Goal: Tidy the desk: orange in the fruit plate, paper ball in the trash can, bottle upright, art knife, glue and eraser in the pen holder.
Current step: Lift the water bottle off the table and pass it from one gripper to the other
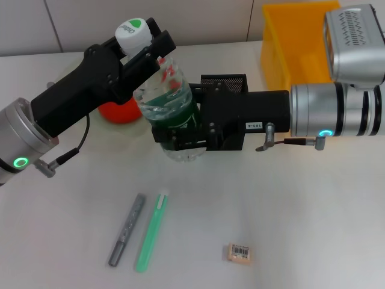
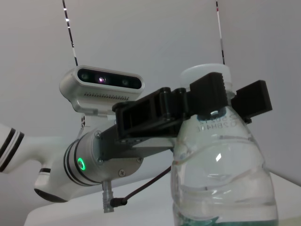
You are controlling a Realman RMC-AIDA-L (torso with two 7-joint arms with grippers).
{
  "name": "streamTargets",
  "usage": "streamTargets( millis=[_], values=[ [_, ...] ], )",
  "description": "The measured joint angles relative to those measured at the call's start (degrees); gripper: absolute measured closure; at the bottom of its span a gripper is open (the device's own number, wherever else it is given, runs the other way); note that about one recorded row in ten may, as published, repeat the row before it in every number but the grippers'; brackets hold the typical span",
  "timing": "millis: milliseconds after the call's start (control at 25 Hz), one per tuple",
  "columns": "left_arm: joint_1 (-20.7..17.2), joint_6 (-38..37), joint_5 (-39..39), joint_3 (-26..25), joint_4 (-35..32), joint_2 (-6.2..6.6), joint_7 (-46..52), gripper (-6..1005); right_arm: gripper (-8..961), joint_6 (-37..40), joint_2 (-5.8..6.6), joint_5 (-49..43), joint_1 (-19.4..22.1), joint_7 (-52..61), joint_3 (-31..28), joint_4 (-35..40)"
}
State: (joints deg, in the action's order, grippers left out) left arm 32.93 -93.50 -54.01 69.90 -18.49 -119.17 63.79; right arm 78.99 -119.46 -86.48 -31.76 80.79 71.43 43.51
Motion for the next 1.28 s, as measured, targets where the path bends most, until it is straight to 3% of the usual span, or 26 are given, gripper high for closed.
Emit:
streamTargets(
  millis=[440,1280],
  values=[
    [-0.2,0.2,-0.1,0.1,0.0,-0.01,0.0,567,187,-1.7,0.02,0.2,-0.2,0.2,2.0,0.1],
    [-0.7,0.6,-0.2,-0.2,0.1,0.10,-1.2,568,187,-0.4,0.11,0.4,3.9,0.4,1.8,3.2]
  ],
)
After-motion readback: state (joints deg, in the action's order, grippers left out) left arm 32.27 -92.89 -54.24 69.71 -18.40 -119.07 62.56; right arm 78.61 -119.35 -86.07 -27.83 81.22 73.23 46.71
